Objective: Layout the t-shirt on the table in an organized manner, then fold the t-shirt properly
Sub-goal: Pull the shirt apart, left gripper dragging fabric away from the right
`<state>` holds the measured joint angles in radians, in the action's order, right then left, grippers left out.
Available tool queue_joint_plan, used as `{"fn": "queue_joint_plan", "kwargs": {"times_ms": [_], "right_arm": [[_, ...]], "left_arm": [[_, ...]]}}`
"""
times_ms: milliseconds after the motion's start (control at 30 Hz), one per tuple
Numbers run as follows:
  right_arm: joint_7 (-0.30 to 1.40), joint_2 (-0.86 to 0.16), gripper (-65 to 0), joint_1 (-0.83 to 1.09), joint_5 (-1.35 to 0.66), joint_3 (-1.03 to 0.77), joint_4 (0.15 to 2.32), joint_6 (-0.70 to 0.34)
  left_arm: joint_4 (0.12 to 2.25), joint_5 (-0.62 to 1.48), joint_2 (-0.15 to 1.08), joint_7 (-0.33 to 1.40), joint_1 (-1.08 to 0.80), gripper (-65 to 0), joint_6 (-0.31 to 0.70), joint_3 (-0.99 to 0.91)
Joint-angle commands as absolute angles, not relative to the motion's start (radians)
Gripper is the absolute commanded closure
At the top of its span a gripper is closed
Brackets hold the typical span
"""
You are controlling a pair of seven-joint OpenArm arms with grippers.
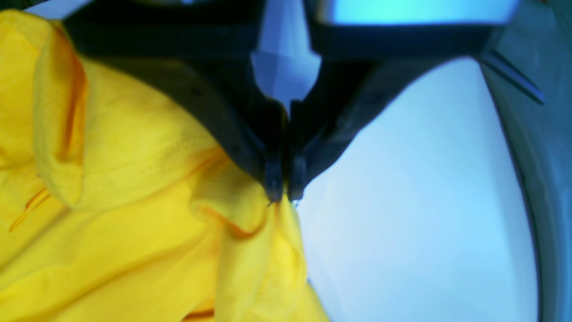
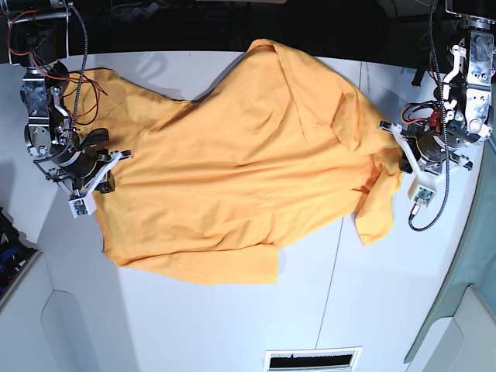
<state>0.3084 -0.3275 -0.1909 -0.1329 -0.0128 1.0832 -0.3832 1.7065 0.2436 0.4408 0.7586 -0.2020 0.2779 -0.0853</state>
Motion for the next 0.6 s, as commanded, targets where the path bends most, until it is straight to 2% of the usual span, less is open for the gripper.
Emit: {"fn": "queue_joint_plan", "kwargs": {"times_ms": [0,367,467,567], "right_arm": [[0.292,-0.355,0.0,-0.207,-0.134,-0.019,1.095,-0.365],[0.293,-0.387,0.0,-0.207,-0.144,-0.077,1.075,-0.363],[0.296,-0.386,0.0,-0.207,-0.239,-0.079,1.082,-0.369],[0.337,-0.376,0.0,-0.207,-0.374,-0.082,1.112,-0.441]], "left_arm": [[1.724,0.244,0.455,0.745,-0.192,0.0,0.277,-0.092],[1.72,0.244,0.483,0.741,-0.222,0.0,0.278,-0.093],[1.72,0.248,0.485,0.741,-0.222,0.0,0.277,-0.092],[1.72,0.254,0.485,0.742,-0.227,0.0,0.278,-0.092]]}}
